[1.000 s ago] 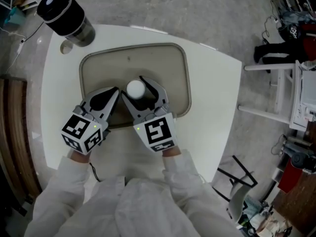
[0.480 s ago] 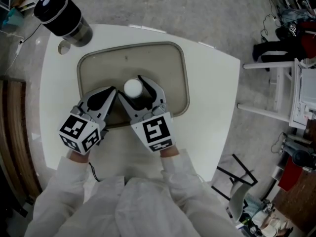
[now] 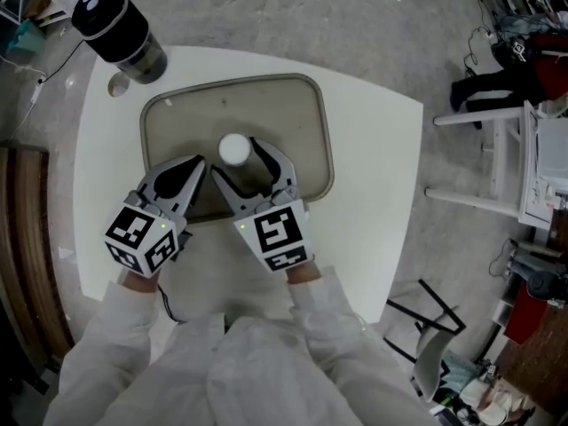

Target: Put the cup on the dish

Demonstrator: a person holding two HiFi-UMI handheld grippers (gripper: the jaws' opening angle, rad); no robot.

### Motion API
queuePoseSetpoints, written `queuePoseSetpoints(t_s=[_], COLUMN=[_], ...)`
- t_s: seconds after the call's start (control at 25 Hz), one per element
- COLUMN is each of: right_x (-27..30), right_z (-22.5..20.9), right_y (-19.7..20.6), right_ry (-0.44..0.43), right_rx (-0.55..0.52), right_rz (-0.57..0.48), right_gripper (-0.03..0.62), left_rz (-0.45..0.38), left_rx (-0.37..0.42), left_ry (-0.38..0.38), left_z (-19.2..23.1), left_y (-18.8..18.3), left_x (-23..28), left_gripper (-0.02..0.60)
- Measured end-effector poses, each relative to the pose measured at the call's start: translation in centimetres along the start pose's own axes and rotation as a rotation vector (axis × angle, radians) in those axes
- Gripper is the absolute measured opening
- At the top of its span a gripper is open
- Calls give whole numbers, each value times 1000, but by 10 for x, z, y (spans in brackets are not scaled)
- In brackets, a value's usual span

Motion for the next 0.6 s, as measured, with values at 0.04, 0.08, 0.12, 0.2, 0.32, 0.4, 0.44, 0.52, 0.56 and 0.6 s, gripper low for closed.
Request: queuePoseSetpoints(t_s=[0.04, 0.08, 0.12, 0.2, 0.32, 0.4, 0.44, 0.52, 0.56, 0.6], right_x=[-4, -9, -13, -23, -39, -53, -60, -78, -87, -97], right_z=[1, 2, 4, 6, 11, 17, 20, 28, 31, 34], right_y=[-2, -4, -7, -12, -22, -30, -34, -44, -48, -52], right_ry=[0, -1, -1, -1, -1, -6, -9, -11, -9, -5], right_rx=[-4, -7, -10, -15, -18, -32, -46, -70, -77, -80], right_rz=[-4, -9, -13, -25, -50, -70, -82, -112, -131, -149], right_gripper=[295, 295, 295, 295, 295, 295, 295, 293, 295, 293], left_rz=[-3, -8, -13, -25, -50, -68, -76, -88, -92, -96], left_rx=[4, 9, 13, 22, 42, 61, 71, 95, 108, 122], left_ry=[-4, -8, -12, -21, -28, -30, -30, -27, -22, -18], left_z=[-3, -7, -10, -19, -36, -49, -56, -72, -81, -90], left_y=[-1, -2, -4, -7, -14, -17, -18, -19, -19, -19], left_x=[-3, -6, -10, -18, -31, -41, -47, -58, -63, -68], left_gripper=[6, 6, 6, 6, 6, 6, 6, 6, 6, 6])
Point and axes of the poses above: the fingertips, and each gripper's own axes: x forward along the fingers, z to its left, y out of its underside, the point moved 9 cm from there along -x, backward along the fingers, and after that the axes turned 13 degrees about -z, right-handed, at the moved point
